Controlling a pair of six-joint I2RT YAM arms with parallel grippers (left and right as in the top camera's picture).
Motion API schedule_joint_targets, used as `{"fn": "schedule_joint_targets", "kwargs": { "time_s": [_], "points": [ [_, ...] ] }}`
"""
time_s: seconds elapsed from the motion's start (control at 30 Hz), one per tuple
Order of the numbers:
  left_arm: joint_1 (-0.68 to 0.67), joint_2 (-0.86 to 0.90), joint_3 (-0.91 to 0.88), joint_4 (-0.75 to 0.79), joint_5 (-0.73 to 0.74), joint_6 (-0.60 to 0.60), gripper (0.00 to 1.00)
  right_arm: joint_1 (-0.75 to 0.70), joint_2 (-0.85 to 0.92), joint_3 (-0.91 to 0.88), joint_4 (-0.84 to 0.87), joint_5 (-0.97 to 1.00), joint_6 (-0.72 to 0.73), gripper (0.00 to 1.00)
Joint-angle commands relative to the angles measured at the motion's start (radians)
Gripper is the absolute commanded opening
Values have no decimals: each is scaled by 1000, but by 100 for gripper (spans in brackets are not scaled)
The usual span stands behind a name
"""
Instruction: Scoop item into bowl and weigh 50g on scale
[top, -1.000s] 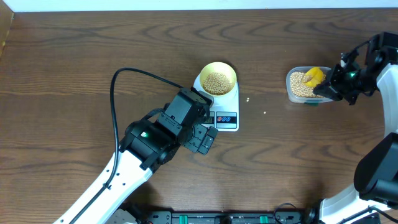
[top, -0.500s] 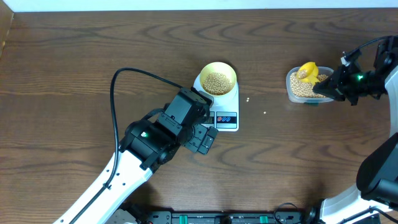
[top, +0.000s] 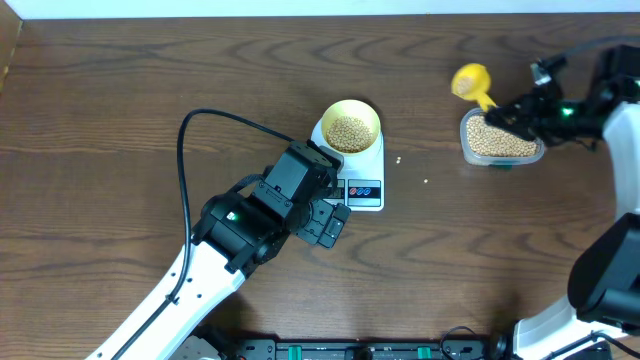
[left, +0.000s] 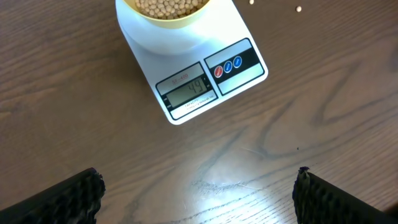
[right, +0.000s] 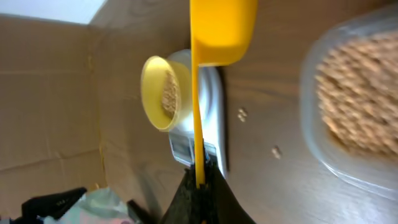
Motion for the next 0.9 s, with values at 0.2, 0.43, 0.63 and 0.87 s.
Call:
{"fn": "schedule_joint_targets", "kwargs": {
  "time_s": [0.2, 0.43, 0.63, 0.87],
  "points": [
    [3, 0, 23, -2, -2, 9, 99, 193, -27, -1, 175, -109, 102, 1],
    [3, 0, 23, -2, -2, 9, 99, 309, -27, -1, 190, -82, 84, 1],
    [3, 0, 23, -2, -2, 9, 99, 401, -27, -1, 198, 20, 74, 1],
    [3, 0, 23, -2, -2, 9, 99, 441, -27, -1, 196, 104, 53, 1]
  ]
}}
